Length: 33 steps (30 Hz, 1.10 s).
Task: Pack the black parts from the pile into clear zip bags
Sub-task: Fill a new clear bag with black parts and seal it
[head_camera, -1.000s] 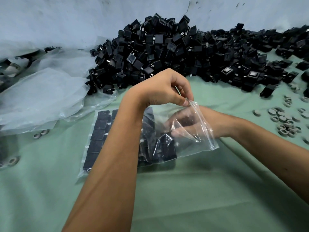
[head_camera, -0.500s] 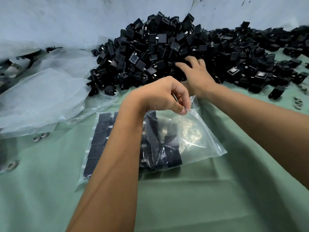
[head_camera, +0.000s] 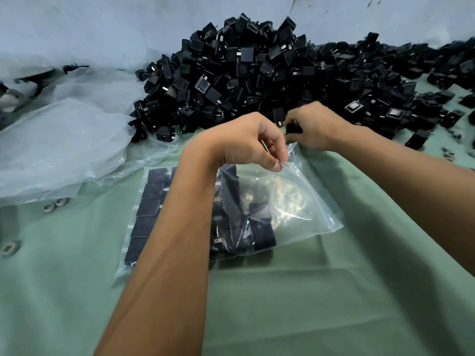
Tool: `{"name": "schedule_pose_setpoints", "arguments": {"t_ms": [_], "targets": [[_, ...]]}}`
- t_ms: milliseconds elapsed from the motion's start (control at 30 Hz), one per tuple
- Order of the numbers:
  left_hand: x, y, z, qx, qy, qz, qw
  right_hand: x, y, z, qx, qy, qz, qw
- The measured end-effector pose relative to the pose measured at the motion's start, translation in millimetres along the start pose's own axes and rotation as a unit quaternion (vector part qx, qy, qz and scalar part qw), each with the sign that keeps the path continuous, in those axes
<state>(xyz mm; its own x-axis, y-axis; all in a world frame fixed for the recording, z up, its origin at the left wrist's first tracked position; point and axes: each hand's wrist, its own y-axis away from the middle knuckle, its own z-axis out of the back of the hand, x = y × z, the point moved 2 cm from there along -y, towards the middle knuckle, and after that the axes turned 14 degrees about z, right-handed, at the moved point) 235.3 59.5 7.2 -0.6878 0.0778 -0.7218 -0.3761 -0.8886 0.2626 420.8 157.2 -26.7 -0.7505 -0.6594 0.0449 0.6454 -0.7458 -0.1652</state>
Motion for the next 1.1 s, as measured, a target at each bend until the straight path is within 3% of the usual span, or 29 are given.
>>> {"name": "schedule_pose_setpoints", "arguments": {"t_ms": [133,233,333,400,500,700,833,1000,1100], "targets": [[-3.0,0.5,1.1,-0.005,-0.014,-0.001,1.0,12.3,34.4,3.0,0.039,-0.066,0.058,0.995],[-4.6,1.4,-0.1,-0.006,-0.015,-0.006,1.0,15.8,56.1,9.2,-0.008,-0.121,0.061,0.991],[-3.4,0.8,0.8,-0.009,-0.014,-0.011,1.0,15.6,83.1,25.4,-0.101,-0.342,-0.017,0.934],[-2.9,0.8,1.6,-0.014,-0.006,-0.012,1.0,17.8,99.1,36.1,-0.087,-0.408,-0.001,0.909],[-6.3,1.1,0.9,-0.013,0.011,-0.022,1.0,35.4,110.5,35.3,0.035,-0.407,0.027,0.912],[-12.7,2.4,1.3,-0.011,0.03,-0.056,0.998,73.2,93.8,17.4,0.087,-0.321,0.103,0.937],[-13.1,2.2,1.5,-0.012,0.026,-0.058,0.998,86.0,86.7,7.5,0.064,-0.312,0.115,0.941],[-12.8,2.0,0.8,-0.013,0.026,-0.06,0.998,86.5,85.1,3.9,0.031,-0.451,0.086,0.888],[-12.0,2.1,1.7,-0.016,0.027,-0.06,0.998,86.9,79.3,-3.9,0.006,-0.447,0.08,0.891]]}}
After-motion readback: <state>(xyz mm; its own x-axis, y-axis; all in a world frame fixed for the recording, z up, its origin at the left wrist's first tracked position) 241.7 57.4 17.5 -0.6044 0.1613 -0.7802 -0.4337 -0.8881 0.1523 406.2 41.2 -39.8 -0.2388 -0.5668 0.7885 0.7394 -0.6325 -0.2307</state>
